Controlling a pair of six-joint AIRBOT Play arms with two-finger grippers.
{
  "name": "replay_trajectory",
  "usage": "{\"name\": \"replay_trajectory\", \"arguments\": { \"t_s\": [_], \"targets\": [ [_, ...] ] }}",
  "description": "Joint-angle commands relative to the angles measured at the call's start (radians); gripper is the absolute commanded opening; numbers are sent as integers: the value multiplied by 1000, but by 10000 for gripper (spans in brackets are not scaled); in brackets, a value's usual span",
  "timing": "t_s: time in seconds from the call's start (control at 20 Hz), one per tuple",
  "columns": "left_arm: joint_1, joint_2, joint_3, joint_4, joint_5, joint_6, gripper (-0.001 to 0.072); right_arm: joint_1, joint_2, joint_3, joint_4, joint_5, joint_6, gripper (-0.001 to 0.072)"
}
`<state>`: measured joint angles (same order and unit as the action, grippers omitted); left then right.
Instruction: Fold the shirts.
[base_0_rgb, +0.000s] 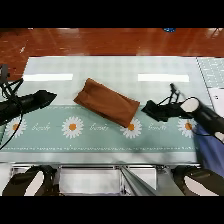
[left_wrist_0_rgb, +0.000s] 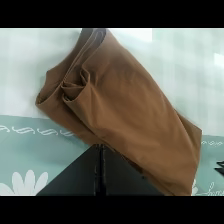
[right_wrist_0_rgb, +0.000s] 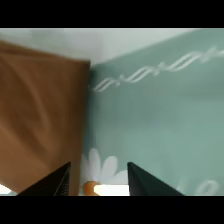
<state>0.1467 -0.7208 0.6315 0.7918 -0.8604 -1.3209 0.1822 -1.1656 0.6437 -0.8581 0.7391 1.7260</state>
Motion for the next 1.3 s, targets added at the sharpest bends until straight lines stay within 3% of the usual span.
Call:
{"name": "replay_trajectory", "arguments": {
  "t_s": [0.0, 0.3, 0.35, 0.45, 0.5, 0.65, 1.0, 1.25],
  "targets": [
    [0, -5, -7, 0, -16, 0, 22, 39, -157, -2, 372, -38, -239, 413],
    [0, -7, -7, 0, -26, 0, 22, 117, -359, 157, 435, 29, -268, 407],
    [0, -7, -7, 0, -26, 0, 22, 135, -388, 198, 438, 43, -269, 341],
    [0, -7, -7, 0, -31, 0, 22, 165, -419, 296, 438, 62, -317, 60],
    [0, -7, -7, 0, -32, 0, 22, 174, -421, 354, 437, 64, -361, 24],
    [0, -7, -7, 0, -32, 1, 22, 162, -421, 586, 379, 121, -349, 23],
    [0, -7, -7, -7, -31, 1, 22, 28, -412, 1128, 75, 369, -101, 23],
    [-4, -4, -7, -42, -34, 26, 22, -196, -320, 1225, 9, 587, -24, 23]
  ]
}}
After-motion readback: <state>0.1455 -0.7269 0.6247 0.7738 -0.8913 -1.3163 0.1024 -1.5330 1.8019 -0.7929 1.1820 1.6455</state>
